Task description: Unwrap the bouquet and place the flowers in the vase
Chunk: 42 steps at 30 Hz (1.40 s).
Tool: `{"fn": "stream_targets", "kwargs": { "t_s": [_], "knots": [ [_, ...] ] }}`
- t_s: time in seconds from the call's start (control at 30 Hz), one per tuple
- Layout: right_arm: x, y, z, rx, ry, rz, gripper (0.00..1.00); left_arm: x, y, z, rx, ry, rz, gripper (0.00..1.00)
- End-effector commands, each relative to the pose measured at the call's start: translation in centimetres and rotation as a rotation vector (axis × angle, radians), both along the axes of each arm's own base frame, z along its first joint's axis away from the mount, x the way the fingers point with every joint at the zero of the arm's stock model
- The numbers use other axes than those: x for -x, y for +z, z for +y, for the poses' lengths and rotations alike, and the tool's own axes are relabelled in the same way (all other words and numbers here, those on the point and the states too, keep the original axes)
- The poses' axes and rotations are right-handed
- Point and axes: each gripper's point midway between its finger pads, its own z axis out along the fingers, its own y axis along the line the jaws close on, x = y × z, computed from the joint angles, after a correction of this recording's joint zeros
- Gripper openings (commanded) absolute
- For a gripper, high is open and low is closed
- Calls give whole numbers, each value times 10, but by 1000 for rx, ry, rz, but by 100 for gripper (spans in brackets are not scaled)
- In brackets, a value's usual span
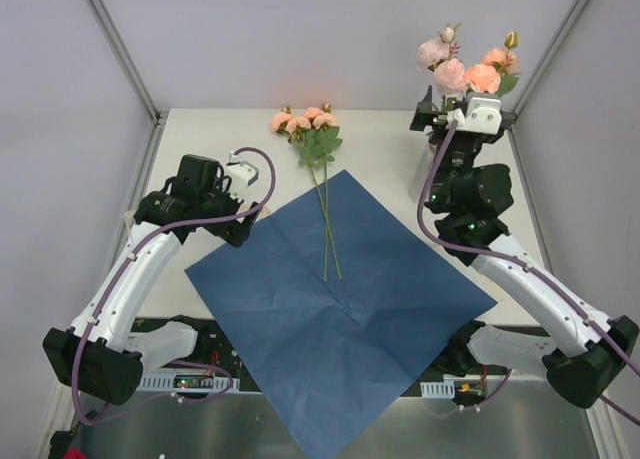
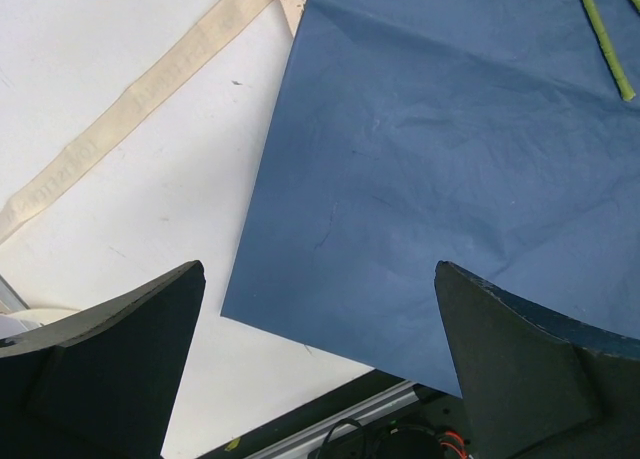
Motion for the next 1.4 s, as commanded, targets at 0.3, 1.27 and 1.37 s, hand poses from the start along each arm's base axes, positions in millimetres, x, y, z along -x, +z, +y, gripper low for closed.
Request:
{"fn": "stream_targets", "kwargs": {
  "t_s": [0.3,1.27,1.37],
  "knots": [
    [-21,-181,217,203,482,735,96,-5,5,22,-79,55,-92,99],
    [-99,-414,255,241,571,1230,68,-14,-12,38,-150,105,-116,99],
    [-99,-425,256,235,583,1263,64,-15,-15,37,-152,99,-105,99]
  ]
}}
